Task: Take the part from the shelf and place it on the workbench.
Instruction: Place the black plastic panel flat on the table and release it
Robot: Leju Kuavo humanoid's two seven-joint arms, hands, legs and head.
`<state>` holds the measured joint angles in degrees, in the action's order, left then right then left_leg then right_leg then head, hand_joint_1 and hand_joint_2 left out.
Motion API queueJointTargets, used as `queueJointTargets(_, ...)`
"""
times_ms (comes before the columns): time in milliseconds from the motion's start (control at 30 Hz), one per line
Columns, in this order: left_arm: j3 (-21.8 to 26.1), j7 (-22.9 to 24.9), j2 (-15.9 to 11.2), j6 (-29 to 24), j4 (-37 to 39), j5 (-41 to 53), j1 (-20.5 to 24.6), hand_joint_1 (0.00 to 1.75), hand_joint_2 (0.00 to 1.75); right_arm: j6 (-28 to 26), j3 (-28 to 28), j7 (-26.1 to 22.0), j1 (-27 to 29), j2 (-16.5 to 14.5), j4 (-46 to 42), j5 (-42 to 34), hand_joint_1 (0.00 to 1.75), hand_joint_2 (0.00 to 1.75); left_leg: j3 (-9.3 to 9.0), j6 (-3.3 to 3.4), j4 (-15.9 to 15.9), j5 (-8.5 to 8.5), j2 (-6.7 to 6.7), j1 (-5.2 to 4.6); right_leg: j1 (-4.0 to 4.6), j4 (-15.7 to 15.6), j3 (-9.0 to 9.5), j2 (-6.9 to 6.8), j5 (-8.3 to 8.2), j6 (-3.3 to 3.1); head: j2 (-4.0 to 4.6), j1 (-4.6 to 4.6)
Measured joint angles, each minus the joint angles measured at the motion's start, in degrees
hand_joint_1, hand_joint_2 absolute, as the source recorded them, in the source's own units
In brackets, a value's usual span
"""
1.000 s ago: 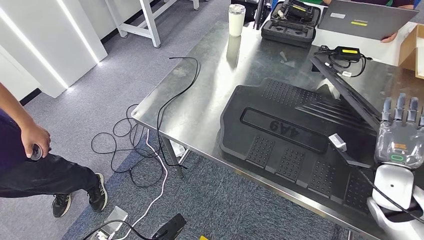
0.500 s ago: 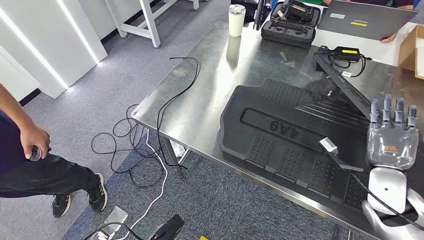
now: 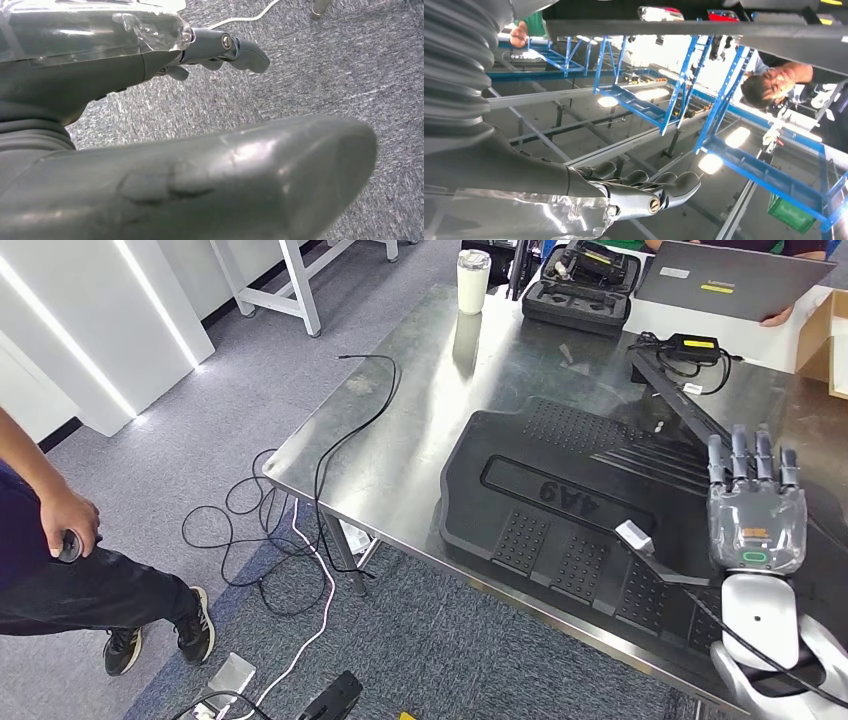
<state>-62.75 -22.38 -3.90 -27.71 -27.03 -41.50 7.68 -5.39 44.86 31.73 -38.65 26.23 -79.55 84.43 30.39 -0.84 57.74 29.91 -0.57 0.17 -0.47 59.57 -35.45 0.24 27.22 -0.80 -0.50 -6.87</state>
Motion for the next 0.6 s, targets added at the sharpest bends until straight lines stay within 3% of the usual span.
queueJointTargets(300, 0.0, -0.2, 0.0, -0.3, 0.0, -0.4, -0.1, 0.0, 0.0, -3.1, -0.4, 1.0, 0.7, 0.2, -2.2, -3.2, 0.0, 1.75, -0.06, 0.0, 0.0, 0.0, 0.0, 0.0, 0.0, 0.0, 0.04, 0.0, 0.0, 0.0, 0.0, 0.0)
queueJointTargets(600, 0.0, -0.3, 0.0, -0.3, 0.0, -1.3, -0.1, 0.0, 0.0, -19.1, -5.5, 2.7, 5.6, 2.0, -7.0, -15.9, 0.0, 1.75, -0.1, -0.02, 0.0, 0.06, 0.01, -0.01, 0.0, 0.0, 0.06, 0.02, 0.01, 0.0, 0.0, 0.0)
